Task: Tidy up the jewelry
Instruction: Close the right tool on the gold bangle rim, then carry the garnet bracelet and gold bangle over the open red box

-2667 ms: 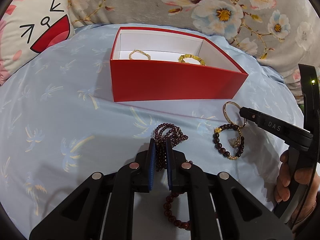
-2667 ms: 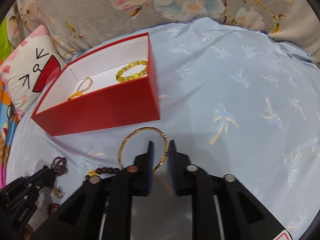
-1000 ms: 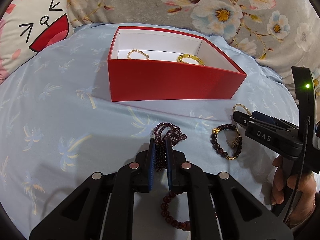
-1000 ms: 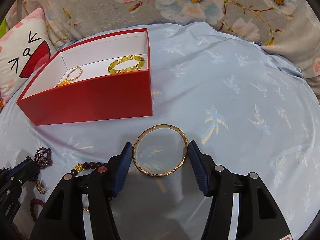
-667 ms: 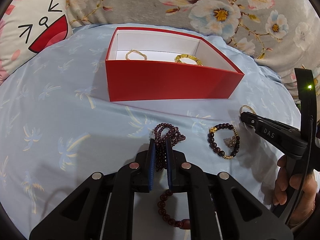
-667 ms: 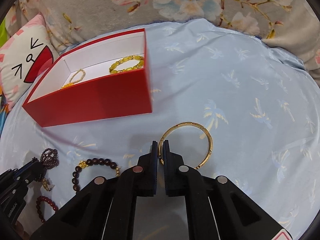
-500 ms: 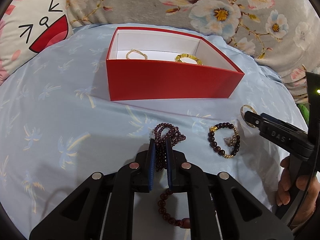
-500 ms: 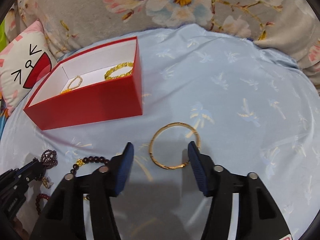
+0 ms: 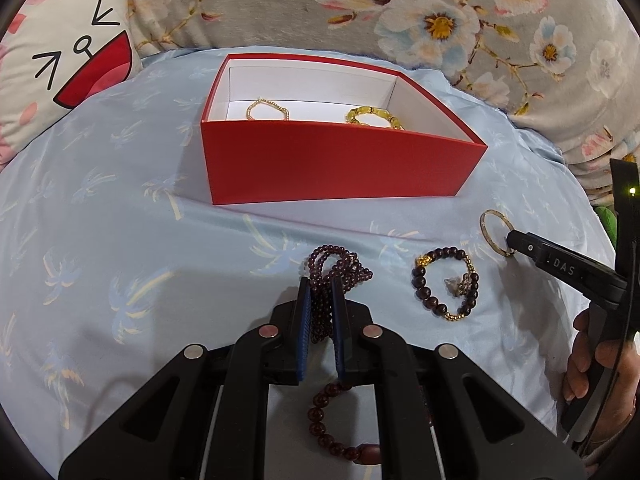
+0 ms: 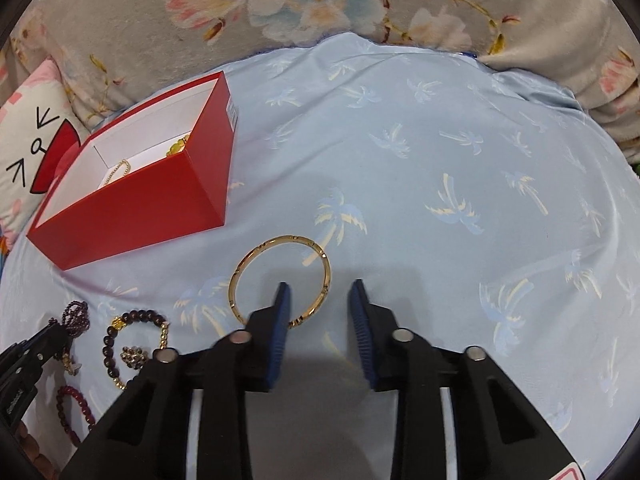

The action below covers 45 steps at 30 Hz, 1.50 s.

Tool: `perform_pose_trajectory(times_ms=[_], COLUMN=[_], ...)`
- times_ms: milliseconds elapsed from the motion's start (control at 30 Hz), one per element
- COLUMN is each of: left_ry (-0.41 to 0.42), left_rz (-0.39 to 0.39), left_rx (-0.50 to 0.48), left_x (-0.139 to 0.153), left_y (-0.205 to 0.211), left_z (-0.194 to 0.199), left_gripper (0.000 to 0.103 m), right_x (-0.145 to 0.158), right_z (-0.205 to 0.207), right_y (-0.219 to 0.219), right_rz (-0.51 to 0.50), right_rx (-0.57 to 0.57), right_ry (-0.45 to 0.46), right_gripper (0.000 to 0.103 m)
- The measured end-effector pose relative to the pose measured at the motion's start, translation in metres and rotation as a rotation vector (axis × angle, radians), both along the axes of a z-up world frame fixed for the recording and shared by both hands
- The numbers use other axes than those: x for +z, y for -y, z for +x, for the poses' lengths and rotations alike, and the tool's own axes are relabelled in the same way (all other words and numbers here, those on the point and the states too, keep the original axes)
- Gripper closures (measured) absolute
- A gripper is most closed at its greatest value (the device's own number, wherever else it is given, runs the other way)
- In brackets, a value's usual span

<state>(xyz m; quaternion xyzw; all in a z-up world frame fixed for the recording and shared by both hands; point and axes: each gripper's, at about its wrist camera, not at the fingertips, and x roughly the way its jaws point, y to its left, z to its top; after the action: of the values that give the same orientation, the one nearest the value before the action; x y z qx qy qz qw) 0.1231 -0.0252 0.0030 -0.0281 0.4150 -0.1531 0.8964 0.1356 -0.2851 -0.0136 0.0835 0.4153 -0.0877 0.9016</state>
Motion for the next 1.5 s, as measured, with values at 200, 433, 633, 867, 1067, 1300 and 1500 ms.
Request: perform_pose_trajectory(times_ms=[200,433,633,867,1067,1300,1500], left_ry=[0.0,0.027,0.063,0.108,0.182,0.25,0.241], left_rz=[-0.012,-0.026,-0.046,-0.073,-0.053,-0.023,0.004], left_rx=[-0.014,-0.038,-0.055,-0.066,-0.064,-0.04,-0.009], left_x=[0.004,0.02,0.042,0.073,0.103,0.129,0.125], left_y=[0.001,0.005,0.003,-0.001,0.0,0.005,0.01], left_z=[0.002,-0.005,-0.012,-0.01,0.003,0.041,0.082], left_gripper=[0.094,0.096,0.096,0.1,0.1,0.1,0.1], right_x=[0.002,0.024,0.052,0.093,0.117,0.122,0.105], right_z=[0.001,-0.01,-0.021,-0.025,-0.009,0.03,0.068], right_y=[-0.002,-0.016,-0.03,-0.042,-0.052,-0.063,-0.071], right_rz=[0.037,0.048,0.039,0.037,0.025,0.045,0.067], right_rx=[0.02,0.064,0.102,0.149,0.182,0.211,0.227], right_ry=[0.009,0.064,0.129,0.211,0.253,0.247,0.207], right_gripper=[0.1,0.1,0.1,0.1,0.1,0.1,0.1])
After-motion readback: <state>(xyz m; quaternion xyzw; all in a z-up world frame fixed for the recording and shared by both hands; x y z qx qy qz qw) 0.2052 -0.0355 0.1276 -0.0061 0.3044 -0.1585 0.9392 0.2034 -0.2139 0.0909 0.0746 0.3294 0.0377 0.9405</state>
